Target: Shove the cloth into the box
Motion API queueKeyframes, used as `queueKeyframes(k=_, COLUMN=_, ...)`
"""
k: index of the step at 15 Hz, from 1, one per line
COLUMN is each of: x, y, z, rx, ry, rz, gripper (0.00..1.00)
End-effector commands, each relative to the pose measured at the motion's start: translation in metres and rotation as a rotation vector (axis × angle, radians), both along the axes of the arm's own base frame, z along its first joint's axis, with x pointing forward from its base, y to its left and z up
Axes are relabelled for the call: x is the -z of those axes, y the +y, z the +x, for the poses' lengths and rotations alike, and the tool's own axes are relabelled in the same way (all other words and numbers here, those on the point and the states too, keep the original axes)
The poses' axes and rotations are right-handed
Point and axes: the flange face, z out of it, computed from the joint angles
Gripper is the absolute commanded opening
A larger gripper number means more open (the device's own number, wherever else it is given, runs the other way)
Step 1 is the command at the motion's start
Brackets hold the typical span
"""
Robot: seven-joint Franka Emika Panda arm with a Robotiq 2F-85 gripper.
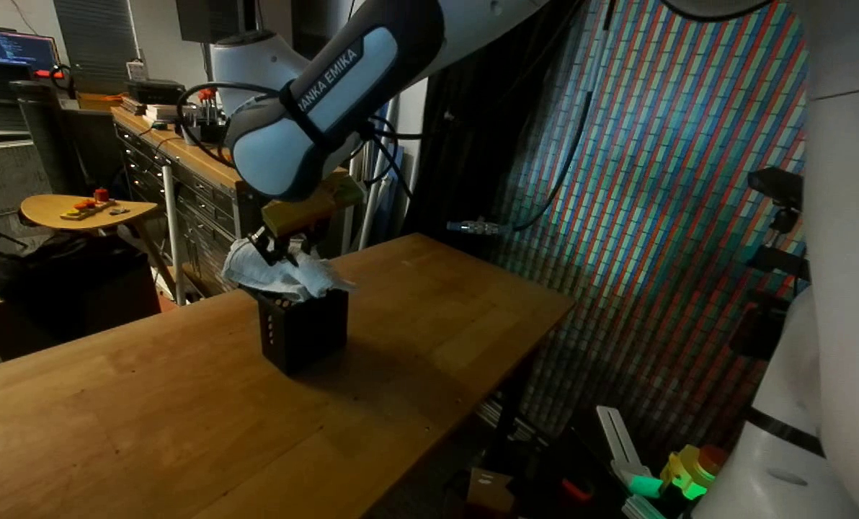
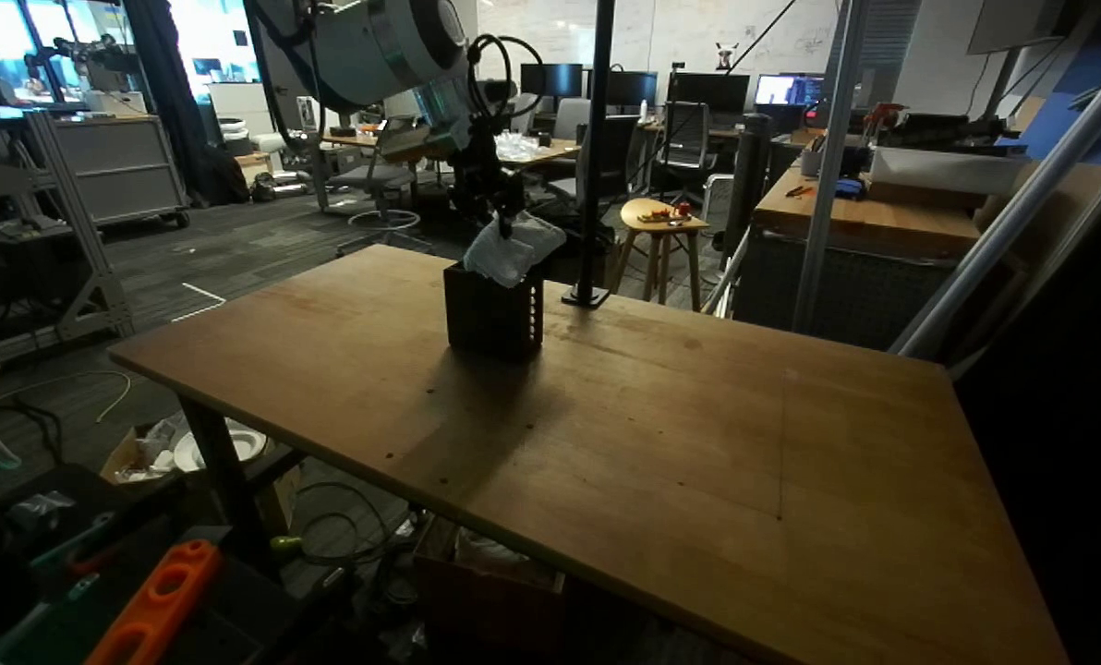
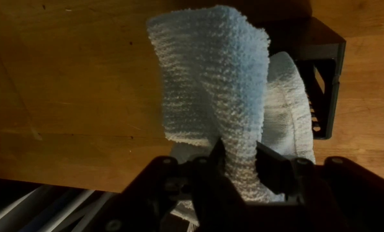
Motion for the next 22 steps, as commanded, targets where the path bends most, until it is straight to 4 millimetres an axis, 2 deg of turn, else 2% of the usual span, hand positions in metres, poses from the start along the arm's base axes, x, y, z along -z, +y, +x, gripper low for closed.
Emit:
queueKeyframes(k=1, x=0.026, y=-0.005, z=0.009, rx=-0.028, ry=0.013, rz=0.056, gripper=0.05)
queueKeyframes(k=4, x=0.042, y=-0.005, z=0.004, rx=-0.041, ry=0.051, rz=0.106, gripper=0.05)
queueKeyframes(k=9, x=0.036, y=-0.015, z=0.000, rx=-0.087, ry=0.088, rz=0.155, gripper=0.05)
queueKeyframes(k=19, x=-0.008, y=-0.022, z=0.001, rx=-0.235, ry=0.157, rz=0.141, gripper=0.05)
queueKeyframes(k=22, x=-0.010, y=-0.019, z=-0.003, rx=-0.254, ry=0.243, rz=0.157, gripper=0.05)
